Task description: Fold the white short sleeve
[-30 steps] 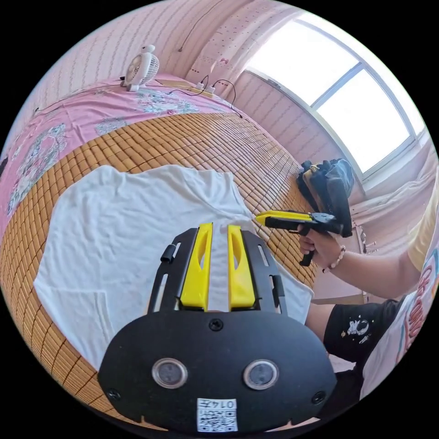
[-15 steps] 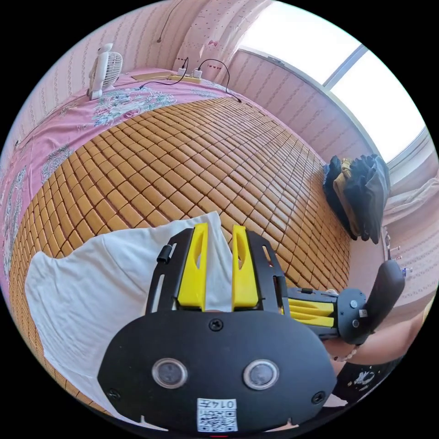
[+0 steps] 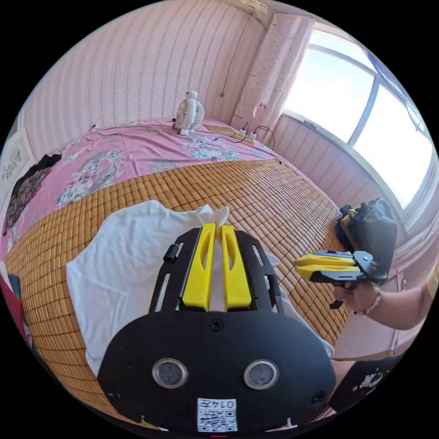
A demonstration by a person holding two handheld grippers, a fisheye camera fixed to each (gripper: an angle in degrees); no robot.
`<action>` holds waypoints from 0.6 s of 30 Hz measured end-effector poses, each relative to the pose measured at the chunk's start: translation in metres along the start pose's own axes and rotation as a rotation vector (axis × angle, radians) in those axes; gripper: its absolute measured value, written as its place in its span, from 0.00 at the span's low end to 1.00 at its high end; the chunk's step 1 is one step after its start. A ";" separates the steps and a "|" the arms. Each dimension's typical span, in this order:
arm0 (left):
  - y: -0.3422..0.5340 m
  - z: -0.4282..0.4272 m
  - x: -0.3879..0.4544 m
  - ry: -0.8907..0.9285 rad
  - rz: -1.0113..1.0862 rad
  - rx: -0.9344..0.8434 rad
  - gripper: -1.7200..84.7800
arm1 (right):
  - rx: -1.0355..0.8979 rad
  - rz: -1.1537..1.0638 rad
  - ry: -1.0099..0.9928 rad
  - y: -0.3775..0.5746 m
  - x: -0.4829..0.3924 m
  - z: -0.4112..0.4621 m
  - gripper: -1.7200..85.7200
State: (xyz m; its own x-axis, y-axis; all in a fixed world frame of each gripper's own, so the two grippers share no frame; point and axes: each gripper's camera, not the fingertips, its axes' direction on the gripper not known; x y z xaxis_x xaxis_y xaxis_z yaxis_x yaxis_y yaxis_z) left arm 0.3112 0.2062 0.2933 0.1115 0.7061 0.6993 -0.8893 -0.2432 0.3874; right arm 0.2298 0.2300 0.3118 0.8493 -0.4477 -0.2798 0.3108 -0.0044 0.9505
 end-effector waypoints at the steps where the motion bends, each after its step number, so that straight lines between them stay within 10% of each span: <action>1: 0.010 -0.005 -0.009 -0.008 -0.028 -0.011 0.10 | -0.050 -0.018 -0.015 -0.002 -0.003 0.004 0.09; 18: 0.124 -0.070 -0.209 -0.146 -0.390 -0.094 0.13 | -0.236 -0.041 0.222 -0.150 -0.019 0.163 0.12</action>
State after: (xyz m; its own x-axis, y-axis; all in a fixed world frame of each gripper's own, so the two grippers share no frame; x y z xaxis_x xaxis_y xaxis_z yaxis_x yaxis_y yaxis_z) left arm 0.1469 0.0758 0.1529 0.5032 0.6302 0.5912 -0.8038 0.0903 0.5879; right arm 0.0981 0.0936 0.1964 0.8982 -0.2456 -0.3645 0.4149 0.2003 0.8875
